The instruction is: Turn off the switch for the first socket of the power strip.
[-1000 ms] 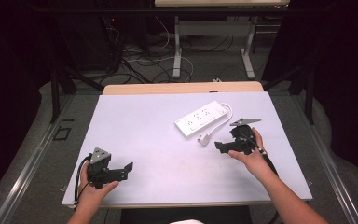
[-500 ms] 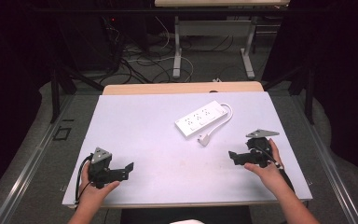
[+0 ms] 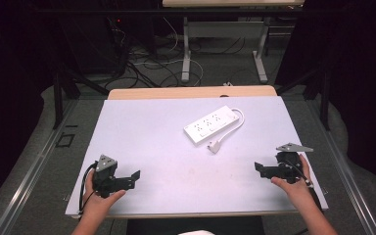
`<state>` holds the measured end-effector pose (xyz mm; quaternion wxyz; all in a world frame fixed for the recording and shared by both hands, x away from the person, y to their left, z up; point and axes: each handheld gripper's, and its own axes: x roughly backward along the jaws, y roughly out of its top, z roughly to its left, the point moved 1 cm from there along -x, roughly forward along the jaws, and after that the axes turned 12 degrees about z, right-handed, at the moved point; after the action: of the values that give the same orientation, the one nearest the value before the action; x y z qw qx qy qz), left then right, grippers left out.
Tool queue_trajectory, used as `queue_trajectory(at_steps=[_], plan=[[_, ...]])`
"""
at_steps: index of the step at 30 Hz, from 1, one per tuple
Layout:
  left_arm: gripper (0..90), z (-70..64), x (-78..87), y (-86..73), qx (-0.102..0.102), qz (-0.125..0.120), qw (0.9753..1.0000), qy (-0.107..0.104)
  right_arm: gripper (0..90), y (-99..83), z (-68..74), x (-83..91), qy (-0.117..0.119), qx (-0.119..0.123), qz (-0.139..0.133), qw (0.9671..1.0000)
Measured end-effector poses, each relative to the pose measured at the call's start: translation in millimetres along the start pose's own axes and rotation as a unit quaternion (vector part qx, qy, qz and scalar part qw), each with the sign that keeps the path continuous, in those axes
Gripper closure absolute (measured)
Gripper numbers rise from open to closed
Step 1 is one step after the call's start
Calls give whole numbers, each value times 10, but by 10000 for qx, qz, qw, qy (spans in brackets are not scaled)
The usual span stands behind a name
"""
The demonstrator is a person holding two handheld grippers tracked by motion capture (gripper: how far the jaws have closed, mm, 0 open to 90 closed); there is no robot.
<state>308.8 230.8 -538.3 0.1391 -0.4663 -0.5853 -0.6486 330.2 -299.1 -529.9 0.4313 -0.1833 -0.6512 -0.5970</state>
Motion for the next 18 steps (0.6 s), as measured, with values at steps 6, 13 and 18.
queue_trajectory(at_steps=[6, 13, 18], plan=[[43, -7, -8, 3, 2, 12, 10000, 4, 0, -129, -79, -40, -146, -101, -107, 9998], [43, -1, -6, 5, -18, 39, 10000, 11, 0, -174, -184, -63, -239, -248, -215, 9992], [44, -2, -7, 0, 54, -22, 10000, 16, 0, -219, -248, -76, -276, -369, -212, 9987]])
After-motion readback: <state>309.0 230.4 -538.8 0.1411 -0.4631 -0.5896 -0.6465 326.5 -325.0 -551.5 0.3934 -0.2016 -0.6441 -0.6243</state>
